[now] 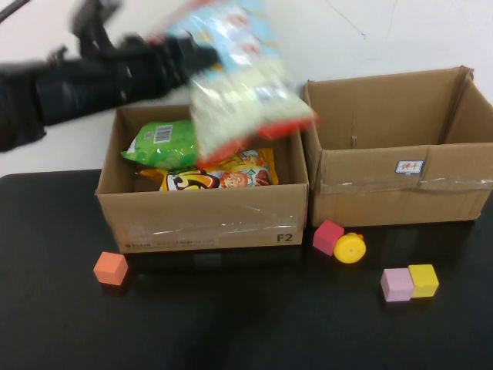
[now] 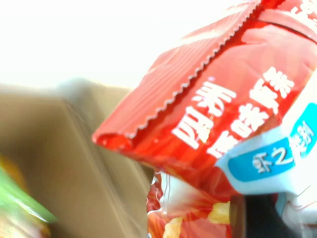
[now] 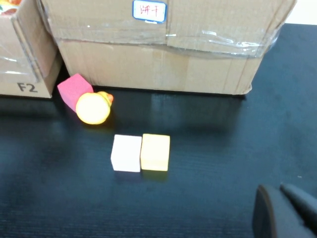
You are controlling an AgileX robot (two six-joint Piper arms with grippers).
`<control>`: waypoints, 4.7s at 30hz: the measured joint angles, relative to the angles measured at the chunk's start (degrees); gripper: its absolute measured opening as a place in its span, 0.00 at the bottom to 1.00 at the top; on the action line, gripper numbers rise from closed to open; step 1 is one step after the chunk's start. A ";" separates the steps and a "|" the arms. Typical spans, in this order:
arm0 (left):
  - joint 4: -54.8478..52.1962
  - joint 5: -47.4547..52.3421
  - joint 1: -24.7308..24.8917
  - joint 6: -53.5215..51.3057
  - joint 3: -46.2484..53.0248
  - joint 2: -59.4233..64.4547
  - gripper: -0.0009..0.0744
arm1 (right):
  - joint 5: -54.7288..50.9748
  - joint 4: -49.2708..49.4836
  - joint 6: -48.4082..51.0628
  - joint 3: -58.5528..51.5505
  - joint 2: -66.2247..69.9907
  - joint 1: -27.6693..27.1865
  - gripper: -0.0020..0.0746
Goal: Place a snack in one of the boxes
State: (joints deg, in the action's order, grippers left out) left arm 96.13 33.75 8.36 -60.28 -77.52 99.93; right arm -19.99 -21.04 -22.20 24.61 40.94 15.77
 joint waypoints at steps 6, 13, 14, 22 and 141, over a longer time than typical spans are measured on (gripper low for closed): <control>1.44 -16.57 -0.12 0.00 -6.19 5.27 0.20 | 0.32 0.00 0.00 0.00 0.00 0.00 0.03; 1.54 -17.13 0.23 0.77 -9.50 13.14 0.57 | 0.84 -0.10 0.00 -1.50 0.00 0.00 0.03; 1.54 -16.86 0.23 0.99 -9.93 13.79 0.65 | 0.84 -0.10 0.00 -1.62 0.00 0.00 0.03; 1.67 -15.97 -1.32 9.05 -13.84 13.18 0.64 | 0.71 -0.10 0.00 -1.62 0.00 0.00 0.03; -100.93 -41.43 -5.62 54.00 50.42 -74.57 0.01 | -29.05 -0.24 10.61 5.36 -14.69 0.00 0.07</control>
State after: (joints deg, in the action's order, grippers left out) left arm -4.81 -7.68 2.75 -6.28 -27.10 25.36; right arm -49.03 -21.28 -11.59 29.97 26.25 15.77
